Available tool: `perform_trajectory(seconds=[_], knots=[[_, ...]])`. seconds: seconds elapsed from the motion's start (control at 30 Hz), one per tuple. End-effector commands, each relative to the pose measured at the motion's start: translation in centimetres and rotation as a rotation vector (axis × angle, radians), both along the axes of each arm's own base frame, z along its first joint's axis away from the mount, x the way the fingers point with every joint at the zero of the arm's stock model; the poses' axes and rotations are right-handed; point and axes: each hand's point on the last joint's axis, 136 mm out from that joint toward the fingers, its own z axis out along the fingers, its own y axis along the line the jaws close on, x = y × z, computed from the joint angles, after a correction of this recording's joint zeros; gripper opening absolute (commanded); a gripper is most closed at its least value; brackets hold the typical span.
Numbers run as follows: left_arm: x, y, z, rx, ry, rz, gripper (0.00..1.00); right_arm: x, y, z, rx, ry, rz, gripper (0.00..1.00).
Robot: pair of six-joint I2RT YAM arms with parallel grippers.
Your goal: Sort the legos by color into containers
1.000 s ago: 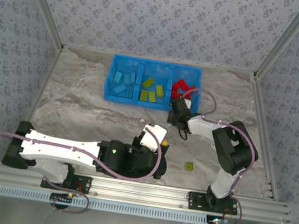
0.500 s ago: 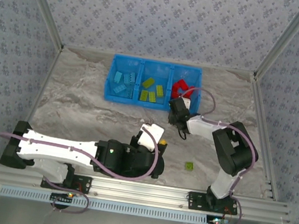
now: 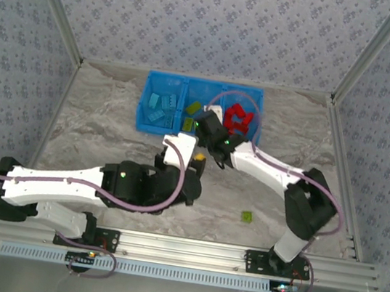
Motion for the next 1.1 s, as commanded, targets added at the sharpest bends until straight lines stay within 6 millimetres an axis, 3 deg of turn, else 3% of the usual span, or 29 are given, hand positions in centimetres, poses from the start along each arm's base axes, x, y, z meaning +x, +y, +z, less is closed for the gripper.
perform_trajectory(seconds=[0.0, 0.3, 0.43, 0.67, 0.8, 0.93, 1.07], knots=[[1.4, 1.7, 1.1, -0.027, -0.004, 0.028, 0.51, 2.3, 1.0, -0.9, -0.038, 0.046, 0.023, 0.34], [2.8, 0.8, 0.9, -0.002, 0.016, 0.018, 0.52, 9.8, 3.1, -4.1, -0.038, 0.107, 0.003, 0.34], [2.7, 0.5, 0.5, 0.001, 0.024, 0.009, 0.51, 11.7, 3.3, -6.0, -0.052, 0.130, -0.001, 0.34], [2.6, 0.3, -0.1, 0.002, 0.039, 0.002, 0.52, 12.9, 3.5, -8.5, -0.047, 0.185, -0.016, 0.37], [2.5, 0.2, -0.3, 0.002, 0.048, -0.001, 0.52, 13.0, 3.6, -8.9, -0.046, 0.199, -0.013, 0.43], [2.4, 0.2, -0.6, 0.005, 0.058, -0.005, 0.51, 12.9, 3.5, -8.5, -0.047, 0.197, -0.012, 0.55], [2.2, 0.4, -1.1, 0.006, 0.070, -0.001, 0.51, 12.8, 3.5, -6.4, -0.040, 0.160, -0.005, 0.59]])
